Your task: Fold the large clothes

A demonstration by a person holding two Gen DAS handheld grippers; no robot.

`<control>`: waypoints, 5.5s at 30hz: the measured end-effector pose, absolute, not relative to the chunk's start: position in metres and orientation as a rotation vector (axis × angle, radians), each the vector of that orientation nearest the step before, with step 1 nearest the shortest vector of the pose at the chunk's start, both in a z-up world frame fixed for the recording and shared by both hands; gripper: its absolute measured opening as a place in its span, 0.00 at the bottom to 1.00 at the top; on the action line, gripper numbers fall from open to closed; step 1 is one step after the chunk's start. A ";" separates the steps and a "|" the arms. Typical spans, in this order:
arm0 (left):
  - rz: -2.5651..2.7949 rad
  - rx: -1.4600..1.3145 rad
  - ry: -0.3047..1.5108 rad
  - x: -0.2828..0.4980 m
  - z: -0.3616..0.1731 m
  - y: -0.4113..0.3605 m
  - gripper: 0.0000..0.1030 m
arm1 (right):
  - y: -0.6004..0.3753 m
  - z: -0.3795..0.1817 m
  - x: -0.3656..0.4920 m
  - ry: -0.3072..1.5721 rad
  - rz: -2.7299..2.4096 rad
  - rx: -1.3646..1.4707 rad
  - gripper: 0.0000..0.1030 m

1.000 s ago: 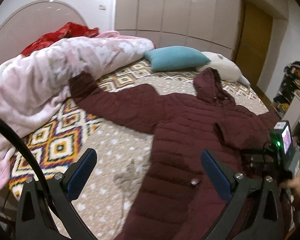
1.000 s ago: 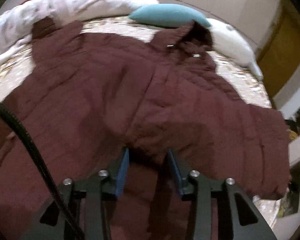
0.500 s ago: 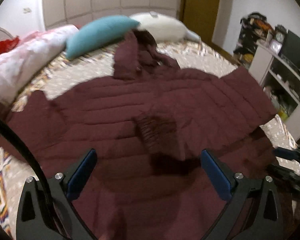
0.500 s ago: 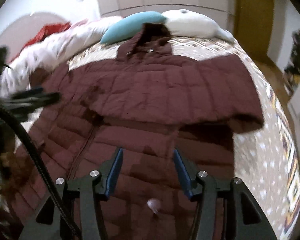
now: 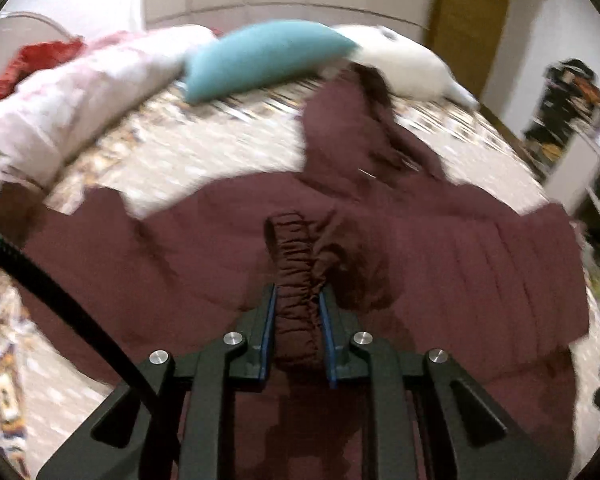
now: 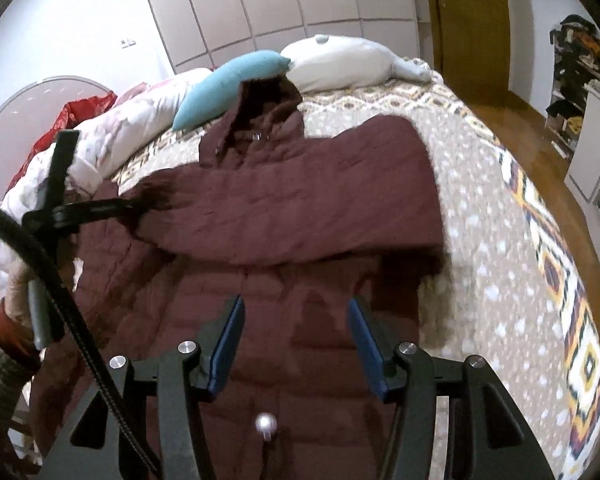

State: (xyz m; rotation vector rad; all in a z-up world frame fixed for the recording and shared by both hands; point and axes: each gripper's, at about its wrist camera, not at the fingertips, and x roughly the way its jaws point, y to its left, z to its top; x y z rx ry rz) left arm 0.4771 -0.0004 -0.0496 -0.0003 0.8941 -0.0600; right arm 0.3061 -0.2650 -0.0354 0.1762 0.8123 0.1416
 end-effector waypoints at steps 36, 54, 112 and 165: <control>0.314 0.122 0.813 0.417 -0.053 0.168 0.69 | -0.190 -0.044 0.361 0.828 0.072 0.109 0.71; 0.611 -0.187 0.865 0.470 -0.090 0.395 0.69 | -0.091 -0.121 0.334 0.860 0.276 0.081 0.82; -0.148 0.021 0.902 0.423 -0.109 0.038 0.44 | -0.143 -0.052 0.367 0.740 0.314 0.489 0.85; 0.172 -0.129 0.844 0.477 -0.127 0.126 0.91 | -0.256 -0.112 0.451 0.882 -0.039 0.457 0.21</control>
